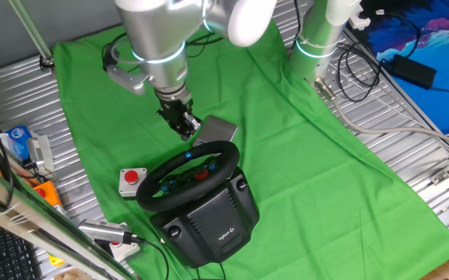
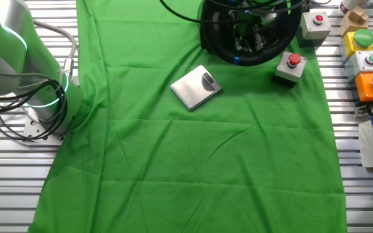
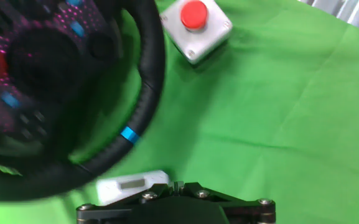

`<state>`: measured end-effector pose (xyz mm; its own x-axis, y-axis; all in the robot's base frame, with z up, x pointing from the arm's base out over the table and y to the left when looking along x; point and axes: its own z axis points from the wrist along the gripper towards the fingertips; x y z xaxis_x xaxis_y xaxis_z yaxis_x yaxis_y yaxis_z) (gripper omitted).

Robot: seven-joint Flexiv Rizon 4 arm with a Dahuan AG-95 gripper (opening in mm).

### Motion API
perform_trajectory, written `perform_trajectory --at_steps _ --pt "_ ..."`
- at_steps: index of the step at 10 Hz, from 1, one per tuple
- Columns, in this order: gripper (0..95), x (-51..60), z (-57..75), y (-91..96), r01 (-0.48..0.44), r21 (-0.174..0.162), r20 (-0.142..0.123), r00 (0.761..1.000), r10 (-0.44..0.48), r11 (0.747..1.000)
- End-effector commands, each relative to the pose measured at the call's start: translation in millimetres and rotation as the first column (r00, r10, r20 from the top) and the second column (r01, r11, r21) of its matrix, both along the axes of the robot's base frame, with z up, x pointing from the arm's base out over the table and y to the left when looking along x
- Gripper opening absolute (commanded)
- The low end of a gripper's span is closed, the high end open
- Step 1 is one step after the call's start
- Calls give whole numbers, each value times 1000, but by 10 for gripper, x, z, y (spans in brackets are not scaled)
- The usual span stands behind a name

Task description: Rotate the steering wheel 90 degrees clockwise

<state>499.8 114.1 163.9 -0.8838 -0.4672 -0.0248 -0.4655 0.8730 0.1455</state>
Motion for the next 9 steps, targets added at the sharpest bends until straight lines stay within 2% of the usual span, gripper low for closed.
perform_trajectory --at_steps 1,3,4,6,9 --pt "0 -9 4 -1 -75 10 33 997 75 997" --pt "0 -13 8 -1 -111 22 74 991 109 994" --pt "0 -8 12 0 -108 19 72 992 106 994" --pt "0 -2 6 1 -80 -8 55 995 80 997" --pt "0 4 -7 3 -76 -19 49 996 76 997"
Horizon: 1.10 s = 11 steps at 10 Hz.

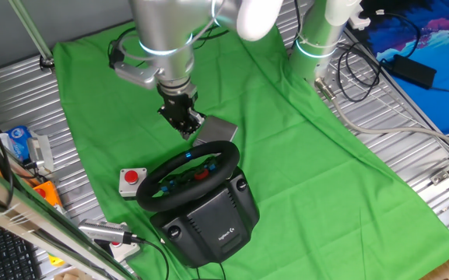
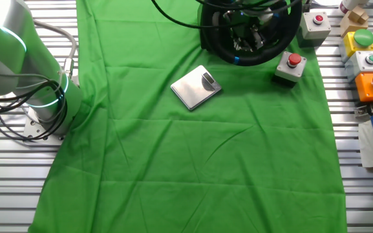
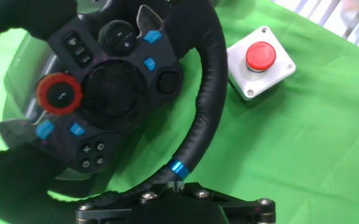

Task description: Rotate the steering wheel 90 degrees clockwise

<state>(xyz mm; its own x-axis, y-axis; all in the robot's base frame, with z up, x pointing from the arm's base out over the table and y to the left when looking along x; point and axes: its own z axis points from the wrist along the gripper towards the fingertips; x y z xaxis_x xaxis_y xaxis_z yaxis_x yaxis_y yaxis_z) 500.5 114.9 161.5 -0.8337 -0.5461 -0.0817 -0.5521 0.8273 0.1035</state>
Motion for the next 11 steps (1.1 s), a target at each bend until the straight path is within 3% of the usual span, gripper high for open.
perform_trajectory --at_steps 1,11 --pt "0 -7 22 -5 14 -5 -17 1000 -14 1000" --pt "0 4 67 -4 69 9 -37 997 -69 998"
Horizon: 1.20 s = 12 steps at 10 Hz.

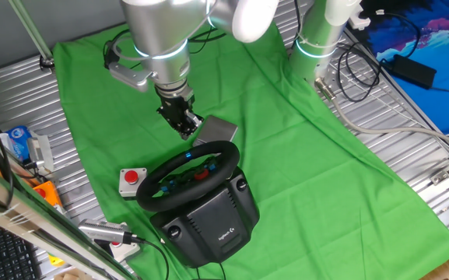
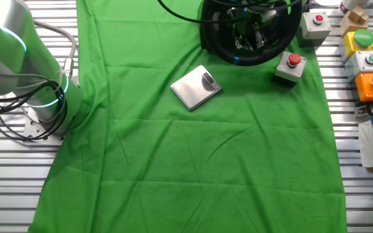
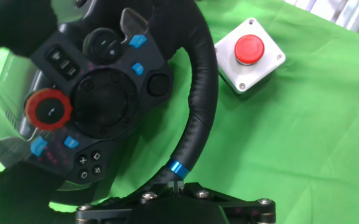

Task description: Rotate the steering wheel 90 degrees clockwise

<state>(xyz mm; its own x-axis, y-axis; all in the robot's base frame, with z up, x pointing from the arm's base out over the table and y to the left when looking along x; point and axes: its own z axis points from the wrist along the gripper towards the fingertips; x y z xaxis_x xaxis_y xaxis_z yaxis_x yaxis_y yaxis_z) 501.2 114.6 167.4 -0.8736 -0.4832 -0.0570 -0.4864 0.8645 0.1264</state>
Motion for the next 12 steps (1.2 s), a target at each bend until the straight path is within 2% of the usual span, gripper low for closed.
perform_trajectory --at_steps 1,12 --pt "0 0 8 -1 -5 4 -5 1000 5 1000" --pt "0 0 8 -1 -22 0 -17 1000 22 1000"
